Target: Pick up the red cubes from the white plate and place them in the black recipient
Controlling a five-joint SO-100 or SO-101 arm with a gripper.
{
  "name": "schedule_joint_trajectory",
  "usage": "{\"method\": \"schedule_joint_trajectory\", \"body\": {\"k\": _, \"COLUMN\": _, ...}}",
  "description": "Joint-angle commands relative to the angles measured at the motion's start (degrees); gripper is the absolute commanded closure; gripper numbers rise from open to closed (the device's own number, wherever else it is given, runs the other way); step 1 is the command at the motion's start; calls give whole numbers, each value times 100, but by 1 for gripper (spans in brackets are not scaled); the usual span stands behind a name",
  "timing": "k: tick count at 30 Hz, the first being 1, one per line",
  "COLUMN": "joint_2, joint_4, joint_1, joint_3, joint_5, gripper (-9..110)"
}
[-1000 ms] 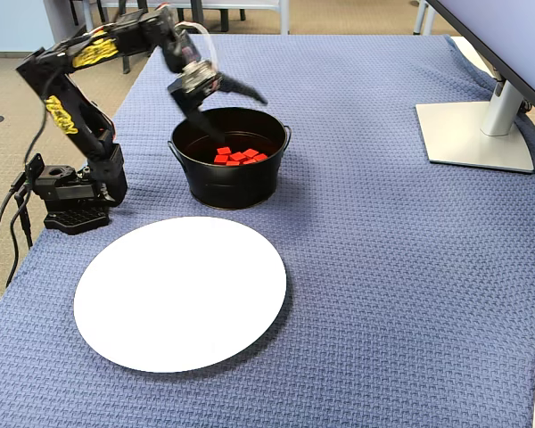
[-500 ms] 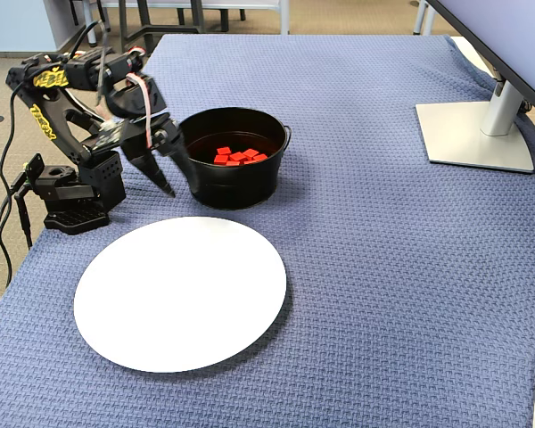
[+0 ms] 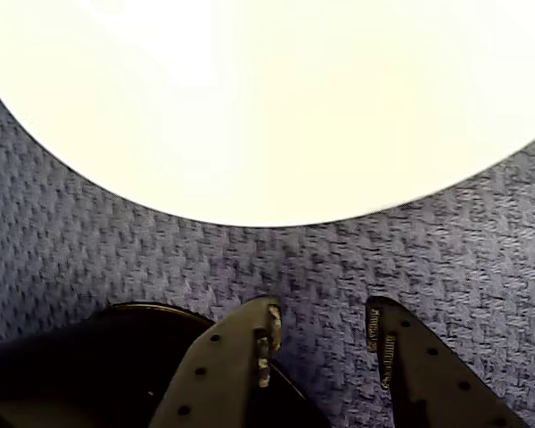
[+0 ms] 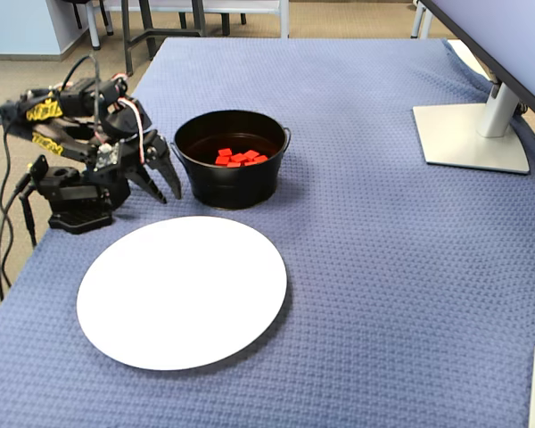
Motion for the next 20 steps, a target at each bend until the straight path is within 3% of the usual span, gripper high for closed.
{"method": "schedule_joint_trajectory", "body": {"k": 1, "joint_2": 448, "joint_4": 167, "joint_1": -334, "joint_3": 281, "joint_5": 167, "gripper": 101}}
{"method": "schedule_joint_trajectory", "body": {"k": 20, "joint_2": 642, "joint_4": 79, "joint_1": -580, "joint_3": 527, "joint_5": 149, "gripper": 101}}
